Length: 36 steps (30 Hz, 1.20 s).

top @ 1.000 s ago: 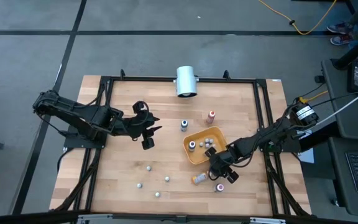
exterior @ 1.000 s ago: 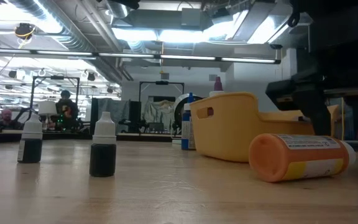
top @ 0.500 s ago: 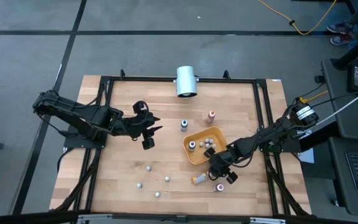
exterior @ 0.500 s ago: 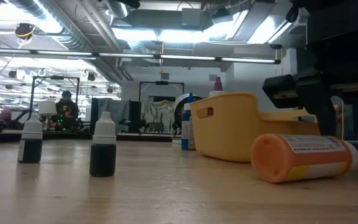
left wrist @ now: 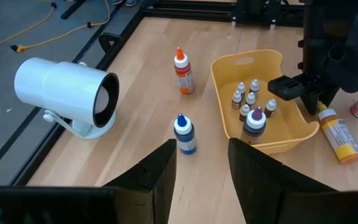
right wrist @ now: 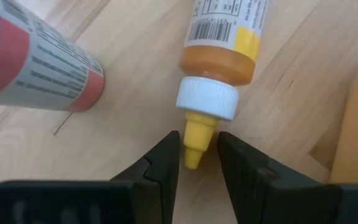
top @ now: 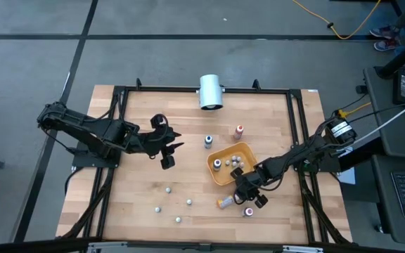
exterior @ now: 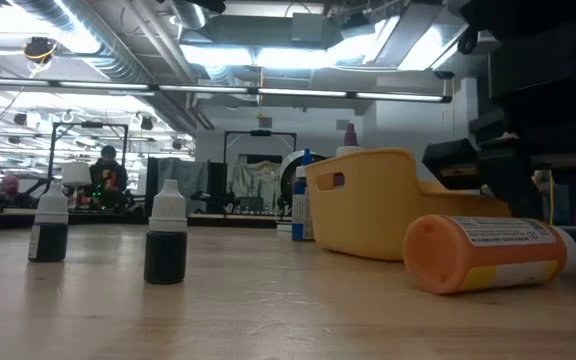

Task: Pick & Place food coloring
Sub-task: Put the large yellow food coloring bottle into the yellow bin

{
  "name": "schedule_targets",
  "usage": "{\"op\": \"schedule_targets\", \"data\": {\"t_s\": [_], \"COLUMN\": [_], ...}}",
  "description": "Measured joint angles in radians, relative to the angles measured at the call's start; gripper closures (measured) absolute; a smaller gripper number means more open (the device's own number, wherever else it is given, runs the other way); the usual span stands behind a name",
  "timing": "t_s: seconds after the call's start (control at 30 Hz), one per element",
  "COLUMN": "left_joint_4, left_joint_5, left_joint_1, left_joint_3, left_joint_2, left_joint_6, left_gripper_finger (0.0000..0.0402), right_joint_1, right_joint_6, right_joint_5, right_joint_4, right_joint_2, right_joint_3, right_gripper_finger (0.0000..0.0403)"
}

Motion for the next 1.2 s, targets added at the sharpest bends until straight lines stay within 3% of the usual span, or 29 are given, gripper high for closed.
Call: {"op": "schedule_targets", "data": {"t_s": [0.2,0.53,0.97,1.2], "left_joint_4": [0.000,0.000,0.000,0.000], "left_joint_5": [0.001,0.002,0.002,0.002], "left_joint_1": [0.000,0.000,0.000,0.000], "left_joint_3": [0.000,0.000,0.000,0.000], "left_joint_2": [0.000,0.000,0.000,0.000], "left_joint_6": [0.000,0.000,0.020,0.036], "left_gripper_finger": [0.0261,0.0261,0.0261,0.0261], "right_joint_1": [0.000,0.000,0.000,0.000], "right_joint_6": [0.000,0.000,-0.004,-0.025], "right_joint_5": [0.000,-0.011,-0.001,0.103], "right_joint_4": [-0.001,-0.058,-0.308,-0.481], "right_joint_2": [0.000,0.000,-0.001,-0.001], "right_joint_3": [0.000,0.024,0.130,0.213], "right_gripper_finger": [0.0302,0.0369,0.0380,0.0374]}}
